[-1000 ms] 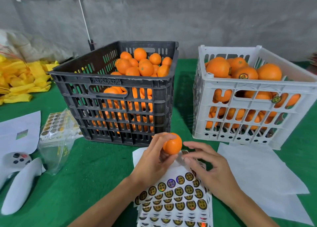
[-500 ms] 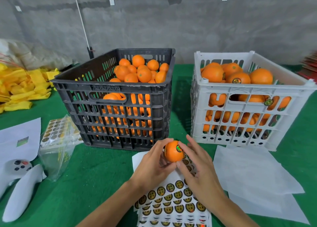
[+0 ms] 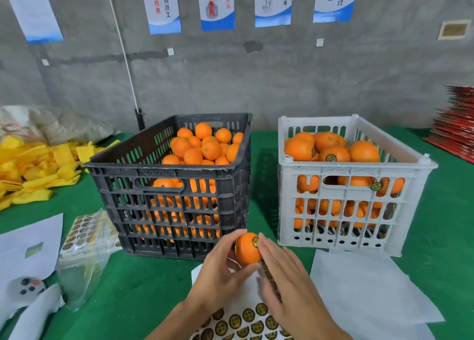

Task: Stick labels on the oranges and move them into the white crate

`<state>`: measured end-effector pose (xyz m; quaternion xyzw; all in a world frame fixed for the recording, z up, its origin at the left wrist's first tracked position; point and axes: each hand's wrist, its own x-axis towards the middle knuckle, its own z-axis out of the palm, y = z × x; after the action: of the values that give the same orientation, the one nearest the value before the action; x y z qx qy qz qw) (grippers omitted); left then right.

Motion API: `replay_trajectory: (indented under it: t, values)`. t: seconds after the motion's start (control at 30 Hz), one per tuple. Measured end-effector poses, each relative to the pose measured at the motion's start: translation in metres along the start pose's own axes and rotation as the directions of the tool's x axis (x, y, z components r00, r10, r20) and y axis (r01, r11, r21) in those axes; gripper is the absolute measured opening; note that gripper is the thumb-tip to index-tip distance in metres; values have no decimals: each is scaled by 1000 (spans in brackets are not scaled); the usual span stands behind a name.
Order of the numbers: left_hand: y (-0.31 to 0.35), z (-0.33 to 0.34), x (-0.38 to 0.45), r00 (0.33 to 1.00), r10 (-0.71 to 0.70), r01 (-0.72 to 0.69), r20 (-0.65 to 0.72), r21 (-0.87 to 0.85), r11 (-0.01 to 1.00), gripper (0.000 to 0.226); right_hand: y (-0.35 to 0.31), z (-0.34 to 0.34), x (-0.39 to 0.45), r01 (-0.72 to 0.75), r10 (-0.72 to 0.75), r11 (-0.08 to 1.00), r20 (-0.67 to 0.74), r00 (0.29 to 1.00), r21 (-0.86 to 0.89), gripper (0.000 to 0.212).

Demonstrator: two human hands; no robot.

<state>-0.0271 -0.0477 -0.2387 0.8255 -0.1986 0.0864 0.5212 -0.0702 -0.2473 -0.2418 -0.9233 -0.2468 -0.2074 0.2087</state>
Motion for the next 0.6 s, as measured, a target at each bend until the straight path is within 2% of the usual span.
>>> replay_trajectory:
  t: [0.1, 0.2, 0.33, 0.43, 0.5, 0.6]
  values:
    - [27, -8, 18, 1000, 26, -26, 8, -15, 1000, 73, -1, -20, 14, 13, -27, 997, -203, 979, -72, 82]
    - [71, -17, 53, 990, 137, -138, -20, -15, 990, 74, -3, -47, 43, -9, -38, 991, -352, 935, -132, 89]
    - [133, -18, 108, 938, 330, -332, -106, 6, 943, 69, 3, -101, 88, -51, -26, 987, -461, 887, -153, 85]
    - [171, -12, 153, 897, 423, -422, -128, 35, 906, 68, 12, -140, 115, -119, 3, 976, -538, 843, -180, 72]
    - [196, -5, 182, 912, 401, -400, -85, 31, 916, 69, 15, -163, 129, -224, 28, 935, -574, 819, -274, 62]
    - [219, 2, 215, 956, 294, -294, 18, 83, 952, 66, 9, -180, 141, -322, 92, 887, -557, 825, -330, 60]
